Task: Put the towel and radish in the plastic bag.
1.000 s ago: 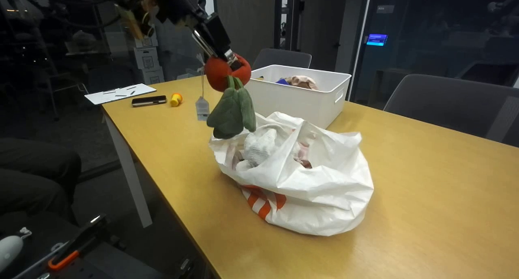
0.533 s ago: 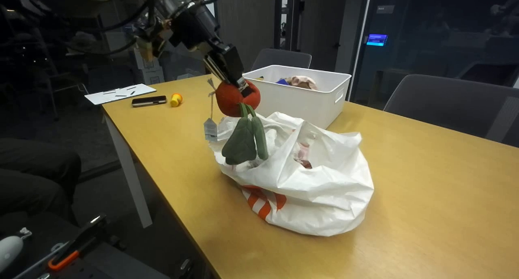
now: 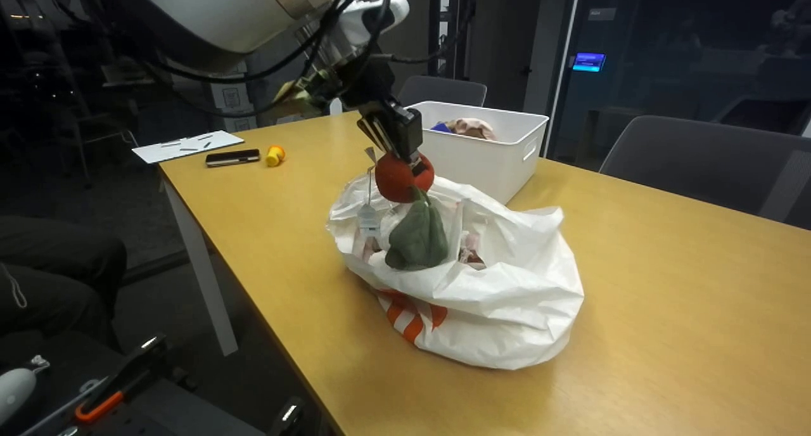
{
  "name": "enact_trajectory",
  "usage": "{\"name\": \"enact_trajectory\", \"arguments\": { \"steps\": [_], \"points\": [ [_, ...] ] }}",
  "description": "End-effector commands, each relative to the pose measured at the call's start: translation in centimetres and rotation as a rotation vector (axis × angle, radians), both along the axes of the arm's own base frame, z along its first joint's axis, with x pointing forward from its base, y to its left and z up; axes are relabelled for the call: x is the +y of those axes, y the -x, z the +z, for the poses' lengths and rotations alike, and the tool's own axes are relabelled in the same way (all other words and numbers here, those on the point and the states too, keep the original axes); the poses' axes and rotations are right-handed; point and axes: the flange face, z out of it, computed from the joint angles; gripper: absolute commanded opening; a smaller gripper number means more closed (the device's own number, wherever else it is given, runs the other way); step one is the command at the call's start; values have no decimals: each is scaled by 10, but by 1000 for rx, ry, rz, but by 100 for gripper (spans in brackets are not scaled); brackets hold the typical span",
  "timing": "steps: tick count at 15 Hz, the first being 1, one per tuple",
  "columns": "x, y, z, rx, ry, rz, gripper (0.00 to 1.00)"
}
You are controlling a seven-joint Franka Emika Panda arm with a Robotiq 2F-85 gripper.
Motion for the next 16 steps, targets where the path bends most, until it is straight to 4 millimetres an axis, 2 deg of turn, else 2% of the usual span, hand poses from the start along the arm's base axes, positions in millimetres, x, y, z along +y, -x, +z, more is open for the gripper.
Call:
{"name": "enact_trajectory", "arguments": {
  "steps": [1,4,6,9,13,16],
  "points": [
    [-3,-33,-3,-64,-73,70,3],
    [-15,-48,-27,-45,-113,57,3],
    [-27,-48,-52,1,-153,-4,3],
    [-42,-43,-77,55,-187,-101,3],
    [-42,-42,-97,98,-242,-135,3],
    [-40,-45,-102,107,-266,-132,4]
  ]
}}
